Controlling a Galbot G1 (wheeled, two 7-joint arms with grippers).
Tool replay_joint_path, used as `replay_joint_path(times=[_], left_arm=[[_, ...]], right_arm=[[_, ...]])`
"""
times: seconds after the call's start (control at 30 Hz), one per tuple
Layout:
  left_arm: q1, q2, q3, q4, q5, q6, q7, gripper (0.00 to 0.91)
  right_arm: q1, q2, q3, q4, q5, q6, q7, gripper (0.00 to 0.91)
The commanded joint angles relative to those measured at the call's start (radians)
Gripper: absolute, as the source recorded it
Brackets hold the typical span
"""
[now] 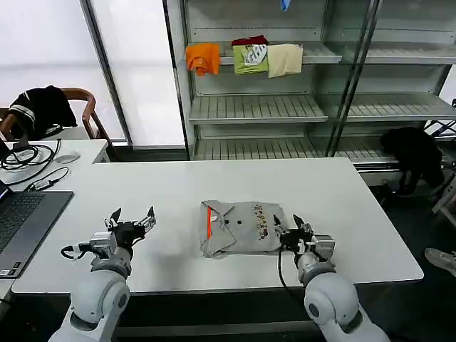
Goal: Fold and organize the clothes.
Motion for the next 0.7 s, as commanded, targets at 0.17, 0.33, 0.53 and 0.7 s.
replay_joint_path(times=[0.17,0.33,0.53,0.7], left_arm=[[0.012,-0.013,0.012,0.001,0.004,-0.001,0.002,0.907],[0.011,-0.015,0.02,0.007,0.007,-0.001,0.003,0.907],[0.013,-0.015,0.026,0.007,0.008,0.0,0.003,0.907],[0.018,-0.014,0.027,0.009,0.011,-0.001,0.004,0.907]], right_arm=[[-0.062,-0.051,-0.15,0.097,-0.155,-0.003,0.016,0.907],[-0.082,-0.035,-0.165,0.076,-0.082,-0.002,0.029,0.907],[-0.079,-0.018,-0.146,0.053,-0.042,-0.002,0.044,0.907],[-0.077,-0.027,-0.136,0.048,0.052,-0.003,0.068,0.907]])
